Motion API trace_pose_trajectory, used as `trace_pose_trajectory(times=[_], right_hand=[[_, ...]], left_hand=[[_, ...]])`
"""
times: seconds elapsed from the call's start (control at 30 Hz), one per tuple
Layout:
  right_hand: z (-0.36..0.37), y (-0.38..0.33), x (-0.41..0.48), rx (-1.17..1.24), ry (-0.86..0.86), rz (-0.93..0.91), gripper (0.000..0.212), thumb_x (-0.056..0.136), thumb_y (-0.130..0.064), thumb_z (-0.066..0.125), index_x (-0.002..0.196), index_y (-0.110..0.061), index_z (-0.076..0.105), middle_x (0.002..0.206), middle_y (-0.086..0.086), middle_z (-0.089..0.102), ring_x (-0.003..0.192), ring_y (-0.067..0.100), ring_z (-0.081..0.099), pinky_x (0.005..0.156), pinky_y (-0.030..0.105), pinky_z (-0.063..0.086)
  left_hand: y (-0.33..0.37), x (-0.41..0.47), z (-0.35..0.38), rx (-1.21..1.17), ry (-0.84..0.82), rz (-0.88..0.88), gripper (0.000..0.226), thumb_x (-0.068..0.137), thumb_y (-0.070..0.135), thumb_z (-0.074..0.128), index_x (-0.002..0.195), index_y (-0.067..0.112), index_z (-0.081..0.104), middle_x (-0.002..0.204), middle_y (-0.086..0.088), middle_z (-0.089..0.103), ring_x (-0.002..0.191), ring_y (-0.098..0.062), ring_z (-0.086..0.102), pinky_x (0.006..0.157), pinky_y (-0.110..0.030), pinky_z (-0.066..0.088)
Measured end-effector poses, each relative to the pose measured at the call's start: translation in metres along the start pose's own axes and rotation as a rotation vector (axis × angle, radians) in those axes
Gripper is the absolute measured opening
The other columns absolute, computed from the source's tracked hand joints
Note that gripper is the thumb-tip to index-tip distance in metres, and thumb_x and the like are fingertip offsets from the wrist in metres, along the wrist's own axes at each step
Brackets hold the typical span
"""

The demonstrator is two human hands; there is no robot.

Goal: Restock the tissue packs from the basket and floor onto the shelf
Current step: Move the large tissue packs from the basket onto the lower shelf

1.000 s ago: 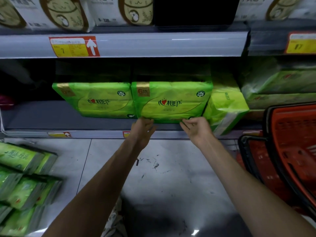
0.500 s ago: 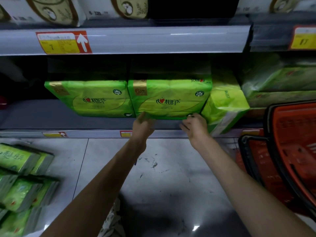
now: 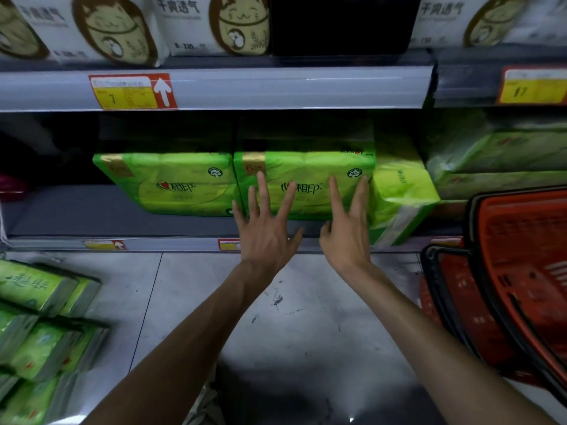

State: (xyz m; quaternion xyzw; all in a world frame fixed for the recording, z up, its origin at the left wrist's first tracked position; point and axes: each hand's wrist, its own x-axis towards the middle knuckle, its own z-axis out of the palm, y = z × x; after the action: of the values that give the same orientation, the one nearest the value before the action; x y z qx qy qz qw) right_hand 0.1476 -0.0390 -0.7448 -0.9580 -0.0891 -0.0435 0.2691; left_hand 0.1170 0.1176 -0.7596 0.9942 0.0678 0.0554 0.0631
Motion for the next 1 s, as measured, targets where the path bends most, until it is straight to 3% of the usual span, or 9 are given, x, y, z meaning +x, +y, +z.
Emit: trace_pose_trajectory(times=[0.13,0.3,0.4,0.53,0.6,0.67,0.83,1.0], right_hand=[[0.001,0.000,0.009,-0.058,-0.038,-0.013,0.104,0.090,0.004,0.061,0.166,-0.031,0.000,0.166,0.019,-0.032,0.156,0.038,-0.022,0.085,0.037,0.058],[-0.002,0.000,0.013,-0.038,-0.072,-0.008,0.111,0.086,0.006,0.064,0.165,-0.035,-0.001,0.165,0.015,-0.035,0.155,0.036,-0.025,0.076,0.036,0.058],[-0.007,0.000,0.005,-0.020,-0.067,-0.001,0.109,0.087,0.008,0.061,0.165,-0.037,0.001,0.167,0.010,-0.033,0.157,0.034,-0.020,0.081,0.035,0.058],[-0.011,-0.016,-0.014,-0.056,-0.085,-0.010,0.098,0.093,0.003,0.057,0.166,-0.034,0.003,0.172,0.012,-0.015,0.159,0.035,-0.011,0.101,0.043,0.052],[-0.003,-0.030,-0.022,-0.089,-0.096,-0.096,0.096,0.093,0.002,0.058,0.166,-0.033,0.006,0.172,0.013,-0.014,0.159,0.037,-0.009,0.099,0.043,0.053],[0.007,-0.044,-0.025,-0.139,-0.110,-0.155,0.098,0.091,0.000,0.060,0.166,-0.033,0.006,0.171,0.016,-0.017,0.158,0.041,-0.011,0.094,0.045,0.058],[0.024,-0.071,-0.015,-0.177,-0.142,-0.066,0.098,0.092,-0.014,0.064,0.165,-0.034,0.002,0.166,0.023,-0.029,0.153,0.051,-0.019,0.105,0.054,0.051],[0.034,-0.073,-0.001,-0.183,-0.093,-0.017,0.106,0.089,-0.015,0.069,0.164,-0.038,-0.002,0.163,0.023,-0.035,0.153,0.052,-0.018,0.098,0.047,0.056]], left_hand=[[0.010,0.010,0.000,0.051,-0.025,-0.037,0.097,0.094,0.074,0.047,0.164,0.041,-0.010,0.168,-0.023,-0.031,0.160,-0.044,0.000,0.122,-0.074,0.009],[0.014,0.011,-0.006,0.038,-0.079,-0.051,0.100,0.093,0.073,0.052,0.164,0.041,-0.011,0.166,-0.022,-0.034,0.161,-0.042,0.000,0.123,-0.072,0.012],[0.009,0.006,-0.014,-0.052,-0.074,-0.031,0.097,0.095,0.063,0.059,0.166,0.039,-0.003,0.168,-0.015,-0.033,0.162,-0.037,0.004,0.123,-0.068,0.018],[-0.019,-0.008,-0.026,-0.179,0.005,-0.050,0.085,0.098,0.050,0.062,0.166,0.036,0.013,0.176,-0.012,-0.001,0.155,-0.037,0.029,0.120,-0.063,0.033],[-0.040,-0.014,-0.032,-0.251,0.019,-0.118,0.079,0.099,0.048,0.062,0.164,0.036,0.020,0.172,-0.016,0.019,0.147,-0.040,0.042,0.113,-0.061,0.044],[-0.063,-0.018,-0.036,-0.244,0.017,-0.171,0.077,0.099,0.048,0.062,0.163,0.036,0.022,0.168,-0.018,0.027,0.143,-0.041,0.046,0.109,-0.061,0.048],[-0.115,-0.019,-0.046,-0.115,-0.021,-0.230,0.086,0.097,0.062,0.058,0.165,0.044,0.007,0.173,-0.019,0.009,0.155,-0.043,0.026,0.117,-0.063,0.037],[-0.133,-0.004,-0.046,-0.070,-0.116,-0.214,0.095,0.093,0.073,0.055,0.160,0.055,-0.009,0.172,-0.023,-0.013,0.160,-0.046,0.000,0.120,-0.073,0.025]])
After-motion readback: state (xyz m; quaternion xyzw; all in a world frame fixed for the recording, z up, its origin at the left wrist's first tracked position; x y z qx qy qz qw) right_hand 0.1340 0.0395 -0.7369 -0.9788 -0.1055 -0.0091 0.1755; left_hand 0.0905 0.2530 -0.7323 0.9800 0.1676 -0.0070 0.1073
